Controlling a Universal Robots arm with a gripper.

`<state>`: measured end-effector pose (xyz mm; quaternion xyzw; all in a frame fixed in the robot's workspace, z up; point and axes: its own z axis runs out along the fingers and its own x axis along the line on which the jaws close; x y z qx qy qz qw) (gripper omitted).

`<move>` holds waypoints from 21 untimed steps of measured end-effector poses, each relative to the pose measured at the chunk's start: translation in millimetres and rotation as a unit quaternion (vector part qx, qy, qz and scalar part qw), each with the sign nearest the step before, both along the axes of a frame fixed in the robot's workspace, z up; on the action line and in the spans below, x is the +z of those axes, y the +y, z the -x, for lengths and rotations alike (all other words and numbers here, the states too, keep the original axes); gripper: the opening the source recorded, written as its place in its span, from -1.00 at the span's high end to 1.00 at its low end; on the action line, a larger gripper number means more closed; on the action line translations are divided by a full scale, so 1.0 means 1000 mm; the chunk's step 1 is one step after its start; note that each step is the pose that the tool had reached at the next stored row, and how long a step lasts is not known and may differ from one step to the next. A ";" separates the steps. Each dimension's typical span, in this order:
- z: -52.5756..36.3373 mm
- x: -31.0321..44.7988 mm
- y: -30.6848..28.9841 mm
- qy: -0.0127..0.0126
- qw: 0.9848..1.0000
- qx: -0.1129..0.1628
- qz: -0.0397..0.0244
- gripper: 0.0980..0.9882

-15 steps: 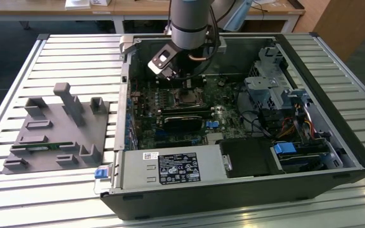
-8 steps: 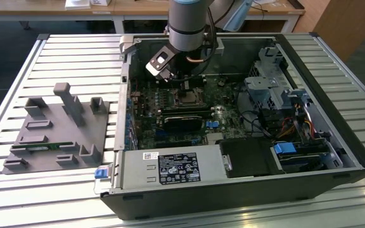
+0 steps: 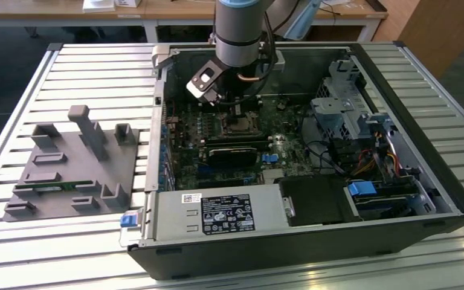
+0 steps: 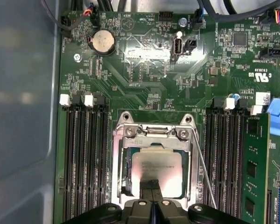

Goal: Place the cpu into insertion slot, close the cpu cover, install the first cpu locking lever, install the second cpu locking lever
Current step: 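Close the cpu cover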

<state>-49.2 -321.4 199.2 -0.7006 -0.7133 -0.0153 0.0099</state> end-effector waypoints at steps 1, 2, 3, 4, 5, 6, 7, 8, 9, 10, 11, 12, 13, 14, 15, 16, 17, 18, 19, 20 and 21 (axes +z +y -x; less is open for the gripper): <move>-0.0003 0.0000 0.0000 0.000 1.000 0.000 0.000 0.98; -0.0003 0.0000 0.0001 0.000 1.000 0.000 0.000 0.98; -0.0004 0.0004 0.0002 0.000 1.000 0.000 0.000 0.98; -0.0005 0.0010 0.0003 0.000 1.000 0.000 0.000 0.98; -0.0005 0.0022 0.0003 0.000 1.000 0.000 0.000 0.98; -0.0004 0.0037 0.0002 0.000 1.000 0.000 0.000 0.98; -0.0004 0.0049 0.0002 0.000 1.000 0.000 0.000 0.98; -0.0004 0.0054 0.0002 0.000 1.000 0.000 0.000 0.98; -0.0005 0.0054 0.0002 0.000 1.000 0.000 0.000 0.98; -0.0007 0.0054 0.0002 0.000 1.000 0.000 0.000 0.98; -0.0011 0.0054 0.0002 0.000 1.000 0.000 0.000 0.98; -0.0017 0.0055 0.0002 0.000 1.000 0.000 0.000 0.98; -0.0027 0.0055 0.0002 0.000 1.000 0.000 0.000 0.98; -0.0038 0.0055 0.0002 0.000 1.000 0.000 0.000 0.98; -0.0051 0.0055 0.0002 0.000 1.000 0.000 0.000 0.98; -0.0064 0.0055 0.0002 0.000 1.000 0.000 0.000 0.98; -0.0075 0.0055 0.0002 0.000 1.000 0.000 0.000 0.98; -0.0088 0.0055 0.0002 0.000 1.000 0.000 0.000 0.98; -0.0100 0.0055 0.0002 0.000 1.000 0.000 0.000 0.98; -0.0111 0.0055 0.0001 0.000 1.000 0.000 0.000 0.98; -0.0118 0.0055 0.0001 0.000 1.000 0.000 0.000 0.98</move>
